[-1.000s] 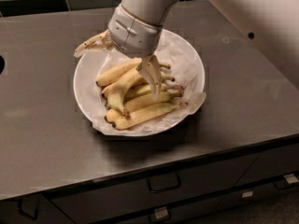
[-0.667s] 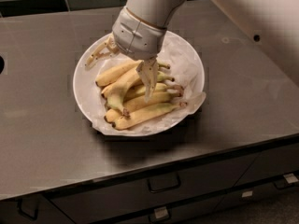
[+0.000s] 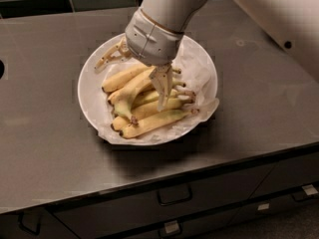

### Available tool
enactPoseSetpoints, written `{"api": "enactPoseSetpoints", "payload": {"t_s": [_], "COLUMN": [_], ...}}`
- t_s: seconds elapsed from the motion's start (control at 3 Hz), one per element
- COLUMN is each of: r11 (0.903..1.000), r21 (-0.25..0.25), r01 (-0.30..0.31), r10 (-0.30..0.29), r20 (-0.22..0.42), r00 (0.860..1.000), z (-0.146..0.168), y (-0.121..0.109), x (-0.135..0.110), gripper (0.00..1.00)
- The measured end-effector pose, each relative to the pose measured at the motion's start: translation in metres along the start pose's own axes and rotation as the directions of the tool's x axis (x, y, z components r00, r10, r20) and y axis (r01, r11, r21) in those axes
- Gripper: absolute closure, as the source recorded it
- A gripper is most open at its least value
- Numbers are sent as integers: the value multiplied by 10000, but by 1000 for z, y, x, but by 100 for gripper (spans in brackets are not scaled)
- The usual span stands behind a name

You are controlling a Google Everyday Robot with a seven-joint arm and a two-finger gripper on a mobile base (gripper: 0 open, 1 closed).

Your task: Pick banana from white bowl

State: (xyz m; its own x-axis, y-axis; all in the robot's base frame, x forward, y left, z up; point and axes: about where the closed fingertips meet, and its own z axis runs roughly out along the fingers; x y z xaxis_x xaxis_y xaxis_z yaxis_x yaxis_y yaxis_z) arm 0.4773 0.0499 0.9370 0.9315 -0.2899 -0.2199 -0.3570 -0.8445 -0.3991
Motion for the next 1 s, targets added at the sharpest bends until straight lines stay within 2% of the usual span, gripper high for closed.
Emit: {"api": "enactPoseSetpoints", "payload": {"t_s": [0.33, 0.67, 1.0], "r11": [9994, 9995, 9985], "r21": [63, 6, -463], "r01": [-335, -320, -288], "r10": [336, 320, 284], "r20": [-149, -301, -89], "r00": [9993, 9990, 9996], "z": [-3, -5, 2], "y": [5, -4, -15], "x": [-5, -7, 0], "gripper": [20, 29, 29]}}
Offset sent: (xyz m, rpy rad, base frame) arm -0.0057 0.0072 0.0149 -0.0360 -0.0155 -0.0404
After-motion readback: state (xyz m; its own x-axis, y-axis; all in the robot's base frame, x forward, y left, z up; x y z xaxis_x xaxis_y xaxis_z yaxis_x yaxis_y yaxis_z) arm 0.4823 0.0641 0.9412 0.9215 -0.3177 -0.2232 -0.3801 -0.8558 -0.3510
